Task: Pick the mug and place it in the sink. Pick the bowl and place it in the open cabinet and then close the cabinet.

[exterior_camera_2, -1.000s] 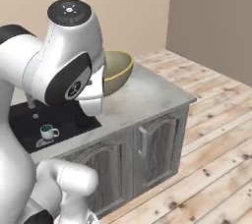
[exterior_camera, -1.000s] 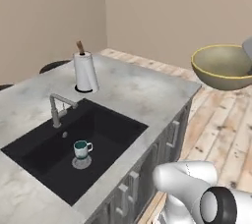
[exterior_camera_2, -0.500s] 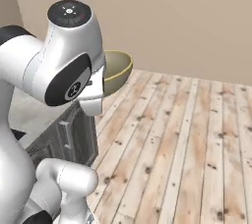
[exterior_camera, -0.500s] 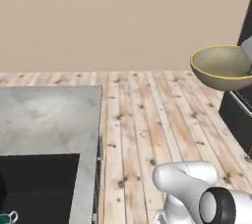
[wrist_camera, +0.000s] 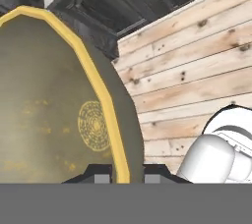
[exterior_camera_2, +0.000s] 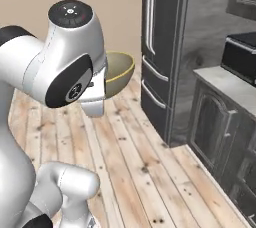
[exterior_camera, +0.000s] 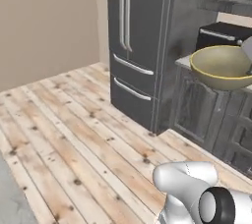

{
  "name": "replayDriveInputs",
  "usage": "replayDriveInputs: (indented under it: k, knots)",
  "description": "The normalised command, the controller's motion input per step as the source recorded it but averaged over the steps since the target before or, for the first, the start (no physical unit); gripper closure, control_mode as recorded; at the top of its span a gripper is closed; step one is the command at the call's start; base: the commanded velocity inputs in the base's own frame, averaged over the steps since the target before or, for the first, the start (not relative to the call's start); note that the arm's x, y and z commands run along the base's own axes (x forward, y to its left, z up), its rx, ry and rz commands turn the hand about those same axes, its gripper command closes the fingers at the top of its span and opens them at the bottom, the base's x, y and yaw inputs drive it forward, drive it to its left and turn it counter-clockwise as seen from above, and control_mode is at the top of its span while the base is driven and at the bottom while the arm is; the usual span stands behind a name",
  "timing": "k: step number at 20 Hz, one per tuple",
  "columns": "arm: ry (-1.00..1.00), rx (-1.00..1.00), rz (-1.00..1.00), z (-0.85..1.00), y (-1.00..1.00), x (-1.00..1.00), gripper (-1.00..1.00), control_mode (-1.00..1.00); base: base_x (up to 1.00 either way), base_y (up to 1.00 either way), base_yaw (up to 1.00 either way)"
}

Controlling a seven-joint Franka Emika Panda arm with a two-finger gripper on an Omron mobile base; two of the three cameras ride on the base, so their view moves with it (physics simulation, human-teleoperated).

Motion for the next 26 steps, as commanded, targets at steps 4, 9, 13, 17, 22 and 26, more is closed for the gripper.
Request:
replayDriveInputs:
  k: [4, 9, 13, 17, 22, 26]
  knots:
    - [0.00, 0.00, 0.00, 0.00, 0.00, 0.00, 1.00, 1.00, 0.00, 0.02, -0.99]
    - [0.00, 0.00, 0.00, 0.00, 0.00, 0.00, 1.00, 1.00, 0.00, 0.09, -0.93]
    - [0.00, 0.00, 0.00, 0.00, 0.00, 0.00, 1.00, 1.00, 0.00, 0.15, -0.91]
    - [0.00, 0.00, 0.00, 0.00, 0.00, 0.00, 1.00, 1.00, 0.00, 0.02, -0.89]
    - [0.00, 0.00, 0.00, 0.00, 0.00, 0.00, 1.00, 1.00, 0.00, 0.00, -0.71]
    - [0.00, 0.00, 0.00, 0.00, 0.00, 0.00, 1.00, 1.00, 0.19, -0.62, -0.20]
